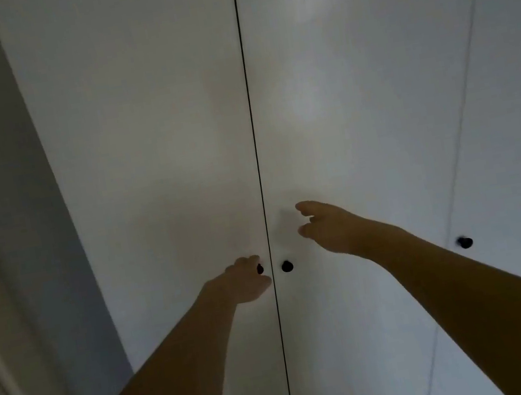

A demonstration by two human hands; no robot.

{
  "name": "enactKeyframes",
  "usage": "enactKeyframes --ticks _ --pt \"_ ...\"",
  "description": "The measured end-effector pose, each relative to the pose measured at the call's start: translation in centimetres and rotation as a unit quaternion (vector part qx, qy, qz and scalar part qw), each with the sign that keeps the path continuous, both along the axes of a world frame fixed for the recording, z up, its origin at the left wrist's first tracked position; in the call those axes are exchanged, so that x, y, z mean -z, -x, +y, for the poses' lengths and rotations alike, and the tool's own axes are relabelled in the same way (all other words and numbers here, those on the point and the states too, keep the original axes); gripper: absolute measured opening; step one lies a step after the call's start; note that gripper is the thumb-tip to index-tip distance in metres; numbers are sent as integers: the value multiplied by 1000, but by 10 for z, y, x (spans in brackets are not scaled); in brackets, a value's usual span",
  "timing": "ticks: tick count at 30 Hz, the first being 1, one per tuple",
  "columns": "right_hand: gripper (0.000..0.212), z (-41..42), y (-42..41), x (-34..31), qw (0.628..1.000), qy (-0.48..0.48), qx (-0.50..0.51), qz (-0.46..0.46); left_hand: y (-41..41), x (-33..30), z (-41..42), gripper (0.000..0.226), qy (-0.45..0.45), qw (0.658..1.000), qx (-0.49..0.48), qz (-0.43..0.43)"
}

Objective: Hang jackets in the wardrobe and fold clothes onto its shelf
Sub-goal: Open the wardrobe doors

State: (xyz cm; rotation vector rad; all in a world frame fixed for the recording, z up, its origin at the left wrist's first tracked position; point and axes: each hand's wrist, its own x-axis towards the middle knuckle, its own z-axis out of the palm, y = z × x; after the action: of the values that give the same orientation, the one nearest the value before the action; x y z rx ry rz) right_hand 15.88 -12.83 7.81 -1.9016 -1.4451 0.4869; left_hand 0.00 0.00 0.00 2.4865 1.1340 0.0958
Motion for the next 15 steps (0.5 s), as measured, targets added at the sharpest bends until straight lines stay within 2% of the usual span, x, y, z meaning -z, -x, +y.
enactKeyframes --ticks 3,6,11,15 --pt "56 25 -20 11 1000 -12 -24 7 -19 21 5 59 28 998 -43 -23" --pt "51 50 -32 18 997 -24 -63 35 -34 35 7 51 51 989 -98 -96" --pt "43 84 -32 37 985 -69 -126 93 -50 45 9 37 -28 976 -177 -122" --pt "35 87 -12 48 974 -154 -123 113 -44 61 -14 34 -101 961 -212 -143"
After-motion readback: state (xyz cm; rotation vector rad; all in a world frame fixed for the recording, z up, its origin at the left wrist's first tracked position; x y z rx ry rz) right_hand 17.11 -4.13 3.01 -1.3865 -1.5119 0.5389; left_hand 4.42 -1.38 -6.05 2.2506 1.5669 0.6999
